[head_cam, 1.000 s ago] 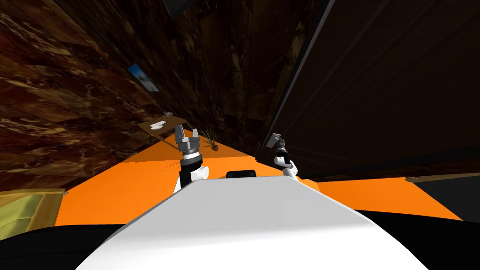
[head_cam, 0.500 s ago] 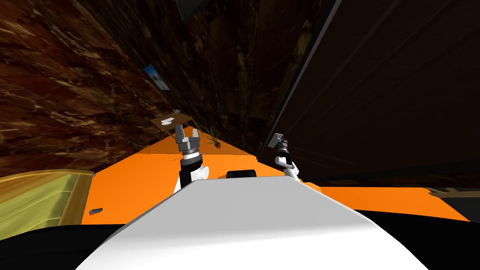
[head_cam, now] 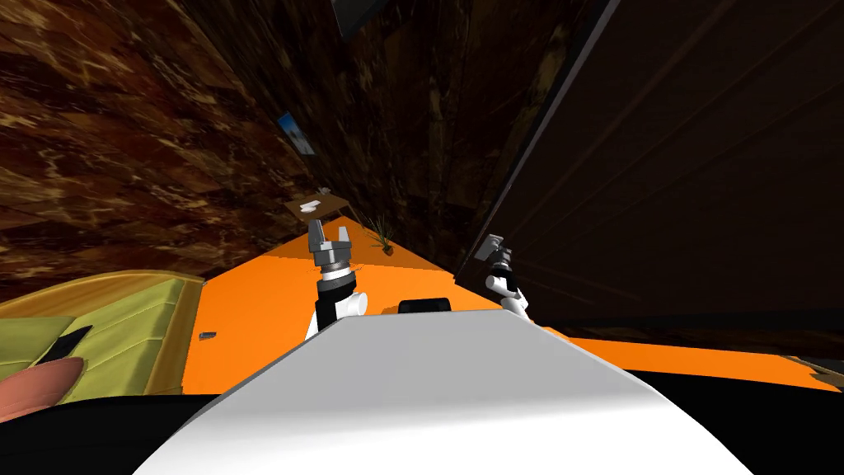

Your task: Pull the door open

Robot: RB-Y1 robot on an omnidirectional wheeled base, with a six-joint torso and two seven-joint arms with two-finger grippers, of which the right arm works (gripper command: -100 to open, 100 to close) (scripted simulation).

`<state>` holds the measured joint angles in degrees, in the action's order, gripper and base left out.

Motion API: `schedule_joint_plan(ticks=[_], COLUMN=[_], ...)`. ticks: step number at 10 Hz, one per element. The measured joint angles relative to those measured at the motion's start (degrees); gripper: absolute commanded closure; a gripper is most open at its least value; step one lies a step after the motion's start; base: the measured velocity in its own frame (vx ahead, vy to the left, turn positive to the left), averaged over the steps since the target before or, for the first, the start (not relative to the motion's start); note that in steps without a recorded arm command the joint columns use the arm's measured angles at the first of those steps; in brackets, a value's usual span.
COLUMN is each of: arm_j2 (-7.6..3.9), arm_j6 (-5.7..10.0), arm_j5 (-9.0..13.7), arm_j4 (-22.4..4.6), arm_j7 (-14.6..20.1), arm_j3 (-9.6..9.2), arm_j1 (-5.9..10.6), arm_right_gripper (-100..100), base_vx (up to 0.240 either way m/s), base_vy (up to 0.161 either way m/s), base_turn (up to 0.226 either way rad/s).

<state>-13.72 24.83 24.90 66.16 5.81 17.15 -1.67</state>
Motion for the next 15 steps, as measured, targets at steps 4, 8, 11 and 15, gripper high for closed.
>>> schedule_joint_plan(ticks=[4, 8, 11, 15], arm_j2=[0.80, 2.98, 4.43, 6.25], arm_j6=[-0.12, -0.18, 0.21, 0.40], arm_j5=[5.2, 11.5, 15.1, 20.7], arm_j4=[1.2, 3.1, 4.0, 5.5], arm_j7=[5.3, 11.7, 15.7, 21.5], arm_j3=[0.10, -0.96, -1.46, -2.04], arm_j1=[-0.41, -0.40, -0.23, -0.27], arm_right_gripper=[-100, -100, -100, -100], base_vx=[-0.083, -0.079, -0.074, -0.075], base_vy=[-0.014, 0.026, 0.013, 0.002], base_turn=[0.025, 0.062, 0.053, 0.041])
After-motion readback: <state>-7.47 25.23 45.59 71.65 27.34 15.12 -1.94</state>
